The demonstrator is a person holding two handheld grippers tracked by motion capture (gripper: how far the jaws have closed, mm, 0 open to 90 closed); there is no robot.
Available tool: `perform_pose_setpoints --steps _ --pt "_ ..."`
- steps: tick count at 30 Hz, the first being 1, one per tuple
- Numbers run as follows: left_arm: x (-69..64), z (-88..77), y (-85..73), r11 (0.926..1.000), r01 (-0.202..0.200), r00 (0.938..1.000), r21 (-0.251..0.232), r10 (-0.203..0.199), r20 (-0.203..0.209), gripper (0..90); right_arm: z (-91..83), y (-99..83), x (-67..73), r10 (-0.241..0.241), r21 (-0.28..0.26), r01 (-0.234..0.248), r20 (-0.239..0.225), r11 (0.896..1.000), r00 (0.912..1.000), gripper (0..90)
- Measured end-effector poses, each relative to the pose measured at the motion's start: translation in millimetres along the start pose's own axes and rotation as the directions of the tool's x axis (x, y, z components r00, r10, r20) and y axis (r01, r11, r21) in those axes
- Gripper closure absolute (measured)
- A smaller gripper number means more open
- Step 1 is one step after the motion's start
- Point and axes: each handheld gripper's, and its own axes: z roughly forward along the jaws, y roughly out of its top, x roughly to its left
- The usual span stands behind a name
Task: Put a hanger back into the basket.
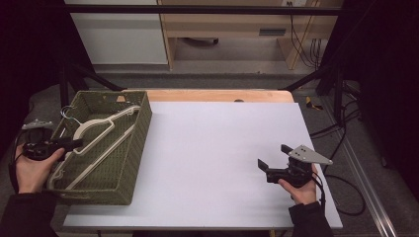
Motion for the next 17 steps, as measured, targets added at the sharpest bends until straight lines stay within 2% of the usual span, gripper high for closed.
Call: perform_pose_setpoints --steps 2,3,8,11,14,16,17 --pt "-7.6 -6.6 1.2 0.9980 -0.005 0.9998 -0.063 0.006 0.021 39.8 0.3 -0.1 -0.2 -0.003 -0.002 0.003 -0.001 1.000 1.0000 2.3" --pt "-11.9 -11.1 1.7 0.9958 -0.021 0.9992 -0.090 0.024 0.032 36.5 0.5 0.0 0.7 0.005 -0.009 -0.005 0.002 1.000 1.0000 2.3" --pt "-37.3 -27.2 1.4 0.9760 -0.025 0.9919 -0.216 0.051 0.116 27.0 -0.9 1.5 0.1 0.010 -0.021 -0.010 -0.006 1.000 0.9999 2.0" --pt "-49.6 -32.7 0.2 0.9650 -0.028 0.9869 -0.261 0.068 0.146 20.7 -1.2 1.7 0.0 0.013 -0.027 -0.013 -0.009 1.000 0.9999 1.8" --pt "-58.2 -35.6 -3.6 0.9534 -0.013 0.9812 -0.301 0.070 0.180 15.1 -1.8 2.5 -0.4 0.010 -0.031 -0.010 -0.015 0.999 0.9998 1.6" --pt "-61.9 -36.8 -6.4 0.9490 -0.011 0.9822 -0.315 0.069 0.174 7.8 -2.1 3.2 -0.6 0.011 -0.036 -0.012 -0.018 0.999 0.9998 1.6" --pt "-63.3 -36.9 -8.2 0.9466 -0.005 0.9822 -0.322 0.065 0.176 7.1 -2.3 3.3 -0.6 0.016 -0.037 -0.017 -0.018 0.999 0.9997 1.6"
